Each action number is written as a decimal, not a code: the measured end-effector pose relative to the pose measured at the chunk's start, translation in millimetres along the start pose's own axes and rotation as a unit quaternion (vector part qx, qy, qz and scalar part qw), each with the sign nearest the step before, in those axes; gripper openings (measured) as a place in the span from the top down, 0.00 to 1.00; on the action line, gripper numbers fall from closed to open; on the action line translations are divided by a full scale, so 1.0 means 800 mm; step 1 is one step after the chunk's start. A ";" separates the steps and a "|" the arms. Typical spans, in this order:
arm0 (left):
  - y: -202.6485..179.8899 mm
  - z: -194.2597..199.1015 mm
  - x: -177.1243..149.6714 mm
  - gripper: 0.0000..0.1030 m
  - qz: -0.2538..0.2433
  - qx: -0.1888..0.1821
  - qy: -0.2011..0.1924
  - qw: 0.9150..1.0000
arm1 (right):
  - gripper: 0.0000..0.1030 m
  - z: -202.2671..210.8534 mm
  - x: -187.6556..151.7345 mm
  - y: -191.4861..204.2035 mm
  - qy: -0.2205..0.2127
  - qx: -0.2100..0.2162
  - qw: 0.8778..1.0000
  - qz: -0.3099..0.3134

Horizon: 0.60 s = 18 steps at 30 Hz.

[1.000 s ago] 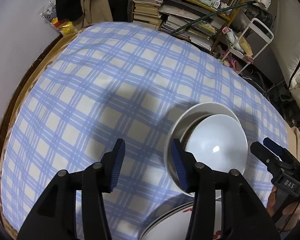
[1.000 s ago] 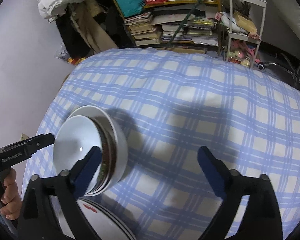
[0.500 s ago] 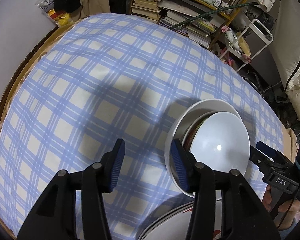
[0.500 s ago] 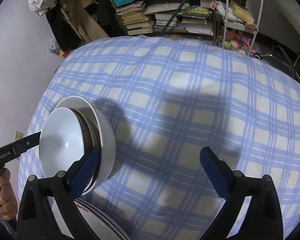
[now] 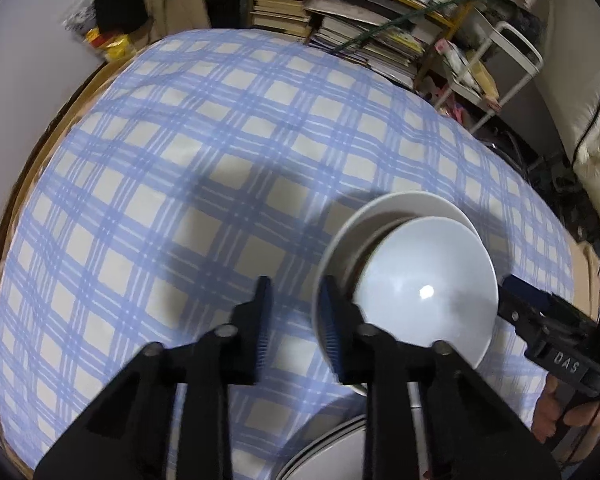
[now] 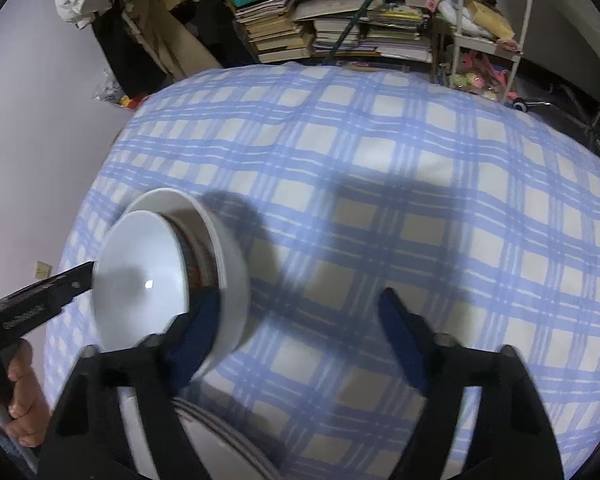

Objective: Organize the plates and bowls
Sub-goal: 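Lower the red-patterned bowl with both tools into the nested white bowls, then carry the nested bowls with both tools onto the cherry plate stack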

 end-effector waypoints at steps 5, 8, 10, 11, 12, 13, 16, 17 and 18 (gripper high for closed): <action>-0.017 0.001 0.004 0.95 -0.033 0.025 0.010 0.999 | 0.78 -0.015 -0.012 0.021 0.011 0.000 1.000 0.015; -0.021 -0.002 0.005 0.98 -0.043 0.044 0.012 0.998 | 0.86 -0.016 -0.014 0.032 0.006 -0.004 1.000 0.024; -0.019 -0.003 0.005 0.98 -0.038 0.042 0.013 0.998 | 0.88 -0.017 -0.013 0.034 0.002 -0.004 1.000 0.019; -0.018 -0.005 0.005 0.98 -0.031 0.037 0.014 0.999 | 0.88 -0.018 -0.013 0.033 0.001 -0.002 1.000 0.015; -0.017 -0.006 0.005 0.98 -0.029 0.035 0.016 0.999 | 0.88 -0.019 -0.012 0.032 0.001 0.000 1.000 0.013; -0.017 -0.007 0.006 0.98 -0.029 0.034 0.016 0.999 | 0.88 -0.021 -0.012 0.031 0.001 0.001 1.000 0.012; -0.022 -0.010 0.006 0.98 -0.046 0.052 0.020 0.997 | 0.88 -0.022 -0.010 0.028 0.005 0.008 1.000 -0.001; -0.023 -0.011 0.006 0.98 -0.051 0.059 0.023 0.997 | 0.88 -0.023 -0.010 0.027 0.007 0.010 1.000 -0.005; -0.024 -0.011 0.006 0.98 -0.051 0.059 0.024 0.997 | 0.88 -0.024 -0.010 0.026 0.008 0.014 1.000 -0.010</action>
Point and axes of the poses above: each gripper's, at about its wrist camera, not at the fingertips, and z roughly against the way its jaws point, y to its left, x to its top, the point moved 9 cm from there along -z, roughly the way its jaws point, and after that the axes turned 13 degrees about -z, right-handed, at the moved point
